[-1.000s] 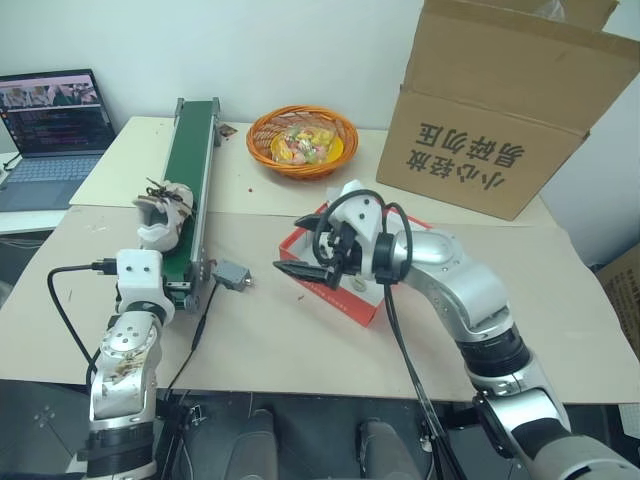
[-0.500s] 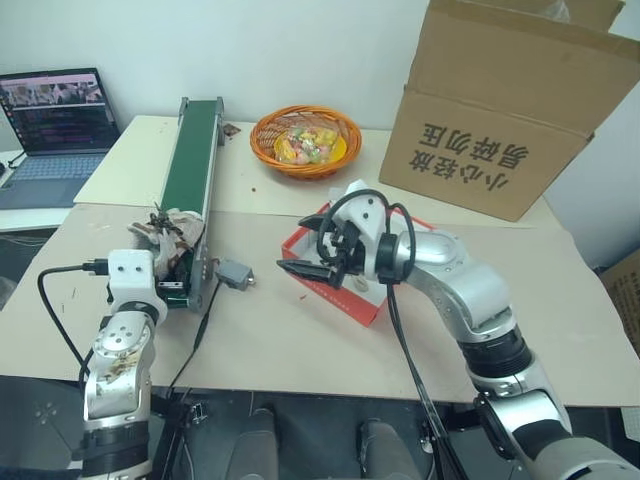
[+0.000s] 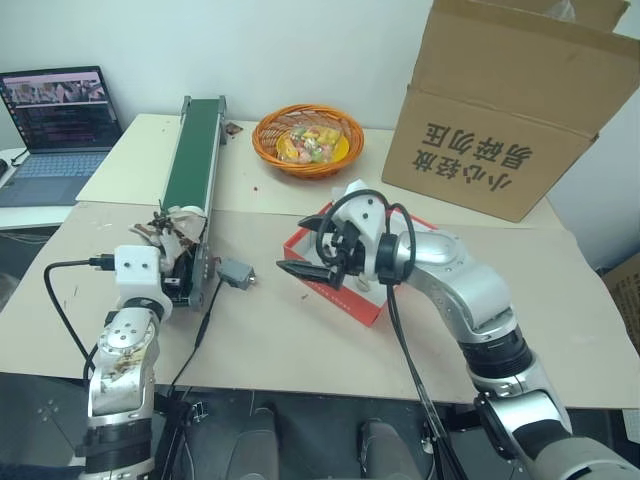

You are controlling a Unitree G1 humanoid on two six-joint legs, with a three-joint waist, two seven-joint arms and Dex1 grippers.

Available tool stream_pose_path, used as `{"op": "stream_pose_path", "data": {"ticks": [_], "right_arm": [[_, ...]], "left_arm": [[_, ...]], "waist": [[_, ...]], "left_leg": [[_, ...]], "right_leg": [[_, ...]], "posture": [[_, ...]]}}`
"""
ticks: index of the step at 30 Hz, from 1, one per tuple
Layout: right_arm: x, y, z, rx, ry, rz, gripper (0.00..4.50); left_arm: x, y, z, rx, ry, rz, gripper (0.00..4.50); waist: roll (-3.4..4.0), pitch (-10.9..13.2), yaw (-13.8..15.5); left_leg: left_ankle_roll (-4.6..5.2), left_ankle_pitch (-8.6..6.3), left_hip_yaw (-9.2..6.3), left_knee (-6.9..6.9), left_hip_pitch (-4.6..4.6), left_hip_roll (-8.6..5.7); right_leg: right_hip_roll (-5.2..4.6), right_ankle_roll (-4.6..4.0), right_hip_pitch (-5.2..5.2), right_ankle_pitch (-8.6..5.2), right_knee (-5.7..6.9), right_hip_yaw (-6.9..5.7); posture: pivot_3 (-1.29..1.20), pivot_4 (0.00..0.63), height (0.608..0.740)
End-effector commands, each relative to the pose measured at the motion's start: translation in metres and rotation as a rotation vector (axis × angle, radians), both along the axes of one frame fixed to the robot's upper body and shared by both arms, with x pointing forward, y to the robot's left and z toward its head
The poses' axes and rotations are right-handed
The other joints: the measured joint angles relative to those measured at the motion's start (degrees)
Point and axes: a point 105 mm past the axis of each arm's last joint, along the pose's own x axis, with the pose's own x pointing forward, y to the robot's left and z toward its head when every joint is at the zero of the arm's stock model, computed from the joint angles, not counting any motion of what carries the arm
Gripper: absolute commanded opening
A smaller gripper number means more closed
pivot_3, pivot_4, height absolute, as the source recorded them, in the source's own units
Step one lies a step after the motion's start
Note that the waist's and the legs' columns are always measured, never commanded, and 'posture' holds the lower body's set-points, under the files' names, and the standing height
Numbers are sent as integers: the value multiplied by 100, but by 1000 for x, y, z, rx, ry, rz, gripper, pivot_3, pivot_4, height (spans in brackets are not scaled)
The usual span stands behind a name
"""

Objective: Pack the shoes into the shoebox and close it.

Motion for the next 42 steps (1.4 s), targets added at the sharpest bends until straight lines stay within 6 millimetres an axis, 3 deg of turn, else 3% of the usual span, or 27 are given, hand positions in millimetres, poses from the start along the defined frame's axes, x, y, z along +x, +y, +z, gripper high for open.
{"op": "stream_pose_path", "data": {"ticks": [1, 5, 9, 14, 24, 28, 32, 39, 42], "right_arm": [[13, -7, 16, 82, 20, -83, 4500], [48, -20, 8, 238, 303, -261, 4500], [64, -14, -3, 537, 803, -268, 4500], [59, -6, 11, 701, 1040, -131, 4500], [63, 21, 27, 743, 1081, -127, 4500], [65, 38, 28, 740, 1076, -144, 4500], [65, 70, 34, 718, 1057, -132, 4500], [68, 87, 33, 733, 1078, -125, 4500], [65, 93, 34, 739, 1094, -102, 3757]], "left_arm": [[-7, -42, 72, 154, -303, -119, 2649], [-6, -75, 77, 143, -326, -225, 2649], [-3, -110, 61, 62, -277, -359, 2649], [-1, -125, 58, 36, -266, -408, 2649], [5, -138, 59, 25, -257, -476, 2649], [6, -141, 57, 24, -244, -498, 2649], [9, -138, 54, 22, -233, -498, 2649], [11, -135, 57, 22, -237, -501, 2649], [11, -134, 57, 21, -237, -497, 2633]], "waist": [[0, 0, 8], [0, 0, 21], [1, 0, 0], [1, 0, -16], [1, 0, -85], [1, 0, -121], [1, 0, -144], [1, 0, -133], [1, 0, -124]], "left_leg": [[0, 0, 1, 0, -1, 0], [-1, 1, 2, -1, -3, 0], [-1, 1, 2, -1, 3, 3], [1, 3, 1, -1, -13, 4], [4, 4, -2, 8, -23, 4], [6, 6, -7, 7, -23, 3], [7, 6, -7, 9, -23, 4], [7, 6, -13, 6, -24, 3], [7, 6, -13, 7, -30, 3]], "right_leg": [[0, 0, 0, 0, 0, 0], [2, 1, 17, 4, 8, 1], [7, 4, 27, 5, 10, 1], [10, 37, 14, 22, 10, 1], [10, 24, 11, 15, 9, 2], [14, 46, 11, 23, 10, 2], [15, 46, 12, 24, 11, 2], [18, 47, 13, 23, 9, 1], [18, 48, 11, 23, 8, 2]], "posture": [[0, 150, 721], [0, 150, 721], [0, 150, 721], [0, 150, 721], [0, 150, 721], [0, 150, 721], [0, 150, 721], [0, 150, 721], [0, 150, 721]]}}
